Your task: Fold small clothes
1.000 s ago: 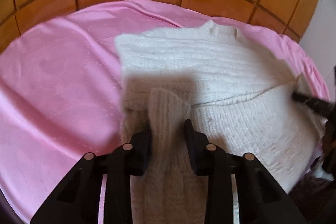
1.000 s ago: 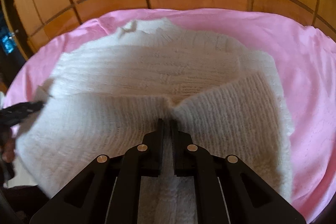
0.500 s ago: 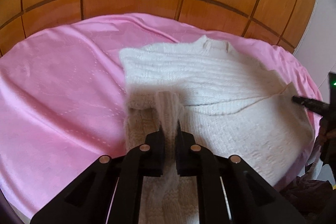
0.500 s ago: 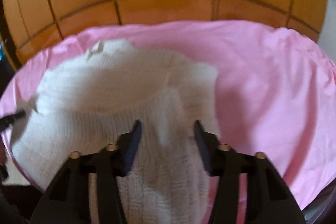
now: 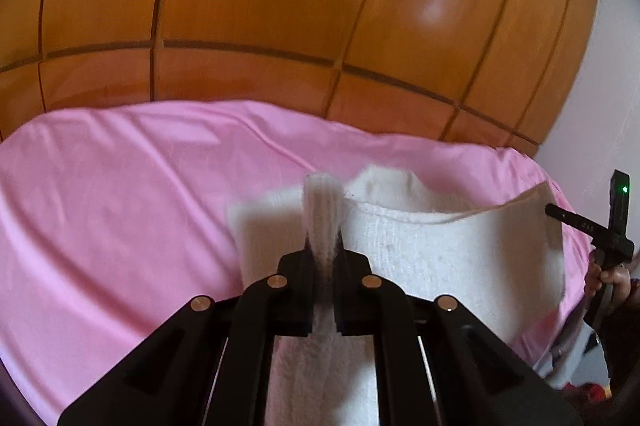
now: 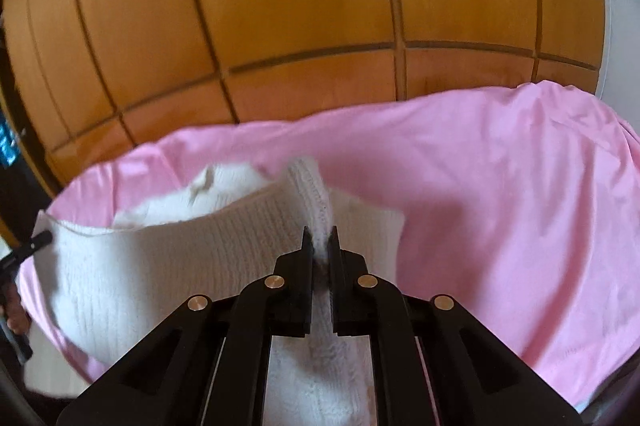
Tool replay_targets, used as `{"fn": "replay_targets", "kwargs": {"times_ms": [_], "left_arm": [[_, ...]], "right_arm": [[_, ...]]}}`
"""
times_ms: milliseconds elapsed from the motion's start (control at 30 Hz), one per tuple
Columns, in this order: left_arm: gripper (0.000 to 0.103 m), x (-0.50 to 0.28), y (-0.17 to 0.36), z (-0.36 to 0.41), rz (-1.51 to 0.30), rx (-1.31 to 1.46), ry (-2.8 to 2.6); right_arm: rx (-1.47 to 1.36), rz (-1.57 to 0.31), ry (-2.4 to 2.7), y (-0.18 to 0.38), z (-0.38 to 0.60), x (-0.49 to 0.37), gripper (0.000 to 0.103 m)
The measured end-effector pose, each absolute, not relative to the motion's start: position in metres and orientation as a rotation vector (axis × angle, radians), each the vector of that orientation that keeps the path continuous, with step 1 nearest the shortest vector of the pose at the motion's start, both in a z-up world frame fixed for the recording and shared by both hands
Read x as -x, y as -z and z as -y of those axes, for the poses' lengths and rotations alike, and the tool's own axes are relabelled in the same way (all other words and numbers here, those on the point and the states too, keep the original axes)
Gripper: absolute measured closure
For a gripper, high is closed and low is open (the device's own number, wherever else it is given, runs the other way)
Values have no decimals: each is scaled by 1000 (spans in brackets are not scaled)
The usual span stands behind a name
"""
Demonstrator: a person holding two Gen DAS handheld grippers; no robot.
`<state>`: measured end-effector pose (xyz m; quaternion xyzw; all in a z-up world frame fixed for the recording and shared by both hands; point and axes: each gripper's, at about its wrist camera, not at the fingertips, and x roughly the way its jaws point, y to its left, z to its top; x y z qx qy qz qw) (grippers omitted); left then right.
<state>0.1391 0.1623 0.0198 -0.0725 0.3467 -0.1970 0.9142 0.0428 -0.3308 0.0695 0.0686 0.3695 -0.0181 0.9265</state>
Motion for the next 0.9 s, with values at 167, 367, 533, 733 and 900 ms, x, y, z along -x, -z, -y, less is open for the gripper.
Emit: {"fn": "replay_targets", "kwargs": {"times_ms": [167,367,533,733,900], "left_arm": [[97,-224,-8,-142,-767,130,350],[98,-290,39,-114,-886,76,270],[87,-302,66,-111,-955,59,157],[84,-262,29,-122,-823,167,249],[72,-259,50,-81,-912,79,399]], "right_arm": [[-141,-811,125,-45,345,-116,98],[-107,-936,231,14,351,-171,98],[-84,-992,235,43,349,-175,98],[-49,-820,178,-8,327,-154,54],[-64,-885,-41,-2,271,-161,54]]}}
